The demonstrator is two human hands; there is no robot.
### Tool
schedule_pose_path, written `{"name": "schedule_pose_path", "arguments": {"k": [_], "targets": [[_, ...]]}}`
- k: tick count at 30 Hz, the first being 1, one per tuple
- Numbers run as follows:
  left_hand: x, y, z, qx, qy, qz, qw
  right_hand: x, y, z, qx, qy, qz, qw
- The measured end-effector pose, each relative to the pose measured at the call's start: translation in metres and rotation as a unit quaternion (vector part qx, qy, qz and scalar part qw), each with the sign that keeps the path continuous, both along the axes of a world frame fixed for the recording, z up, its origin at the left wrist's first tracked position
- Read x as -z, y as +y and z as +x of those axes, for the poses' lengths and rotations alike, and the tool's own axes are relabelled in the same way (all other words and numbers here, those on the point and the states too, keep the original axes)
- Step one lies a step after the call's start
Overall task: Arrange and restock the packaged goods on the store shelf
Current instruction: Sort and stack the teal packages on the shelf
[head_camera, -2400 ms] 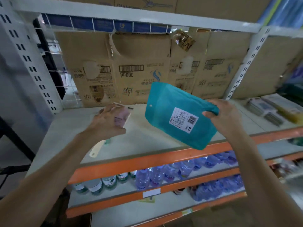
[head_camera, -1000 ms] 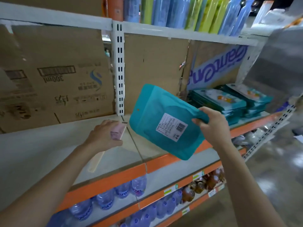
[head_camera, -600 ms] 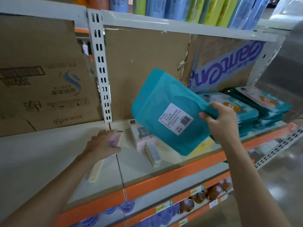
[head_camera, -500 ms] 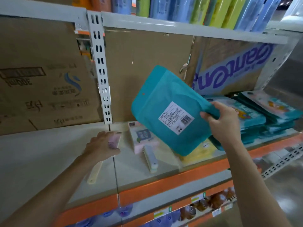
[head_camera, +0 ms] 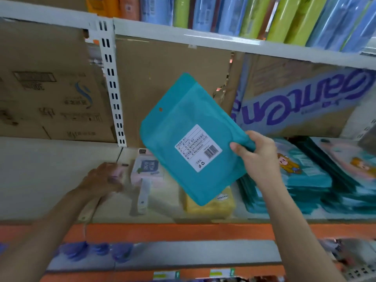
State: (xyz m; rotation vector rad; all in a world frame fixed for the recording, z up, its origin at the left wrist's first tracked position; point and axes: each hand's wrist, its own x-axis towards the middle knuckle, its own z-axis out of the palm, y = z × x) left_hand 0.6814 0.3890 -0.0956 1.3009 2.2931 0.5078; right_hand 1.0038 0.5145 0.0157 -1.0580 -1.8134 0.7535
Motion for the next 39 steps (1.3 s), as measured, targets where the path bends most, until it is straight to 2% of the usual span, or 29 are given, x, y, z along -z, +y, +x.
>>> {"name": "schedule_pose_path", "arguments": {"k": [2,4,6,10,13,15,17,20,25,27,29,31,33,36,37,39], "targets": [[0.021,0.002,-0.019,-0.029,-0.017,0.015,0.999,0.006,0.002,0.009,-0.021,0.025,-0.034,0.999],[0.015,0.002,-0.012,-0.093,-0.043,0.077,0.992,0.009,0.005,0.015,-0.029,0.049,-0.065,0.996],[-0.010,0.003,0.011,-0.111,-0.004,0.168,0.980,0.010,0.006,0.018,-0.041,0.083,-0.103,0.990],[-0.051,0.011,0.039,-0.003,0.109,0.319,0.941,0.009,0.010,0.016,-0.058,0.146,-0.178,0.971],[-0.072,0.018,0.056,0.136,0.210,0.401,0.881,0.008,0.017,0.016,-0.055,0.172,-0.246,0.952],[-0.085,0.027,0.067,0.200,0.235,0.438,0.844,0.007,0.022,0.017,-0.059,0.182,-0.296,0.936],[-0.097,0.035,0.072,0.232,0.219,0.475,0.820,0.006,0.025,0.017,-0.064,0.189,-0.341,0.919],[-0.109,0.042,0.067,0.255,0.154,0.498,0.815,0.008,0.028,0.015,-0.079,0.195,-0.401,0.892],[-0.123,0.045,0.067,0.286,0.111,0.513,0.802,0.014,0.023,0.008,-0.138,0.197,-0.473,0.848],[-0.130,0.048,0.070,0.277,0.104,0.524,0.798,0.014,0.020,0.006,-0.143,0.183,-0.450,0.862],[-0.135,0.053,0.070,0.258,0.104,0.537,0.797,0.010,0.016,0.004,-0.137,0.129,-0.386,0.903],[-0.141,0.059,0.069,0.235,0.105,0.541,0.801,0.005,0.012,0.005,-0.129,0.057,-0.287,0.947],[-0.144,0.065,0.068,0.225,0.109,0.532,0.809,-0.002,0.011,0.009,-0.135,0.037,-0.172,0.975],[-0.143,0.070,0.071,0.249,0.175,0.499,0.812,-0.012,0.011,0.020,-0.249,0.099,-0.067,0.961],[-0.143,0.072,0.074,0.257,0.204,0.490,0.808,-0.017,0.010,0.023,-0.284,0.094,-0.060,0.952],[-0.143,0.077,0.078,0.258,0.240,0.476,0.806,-0.027,0.007,0.021,-0.310,0.022,-0.048,0.949]]}}
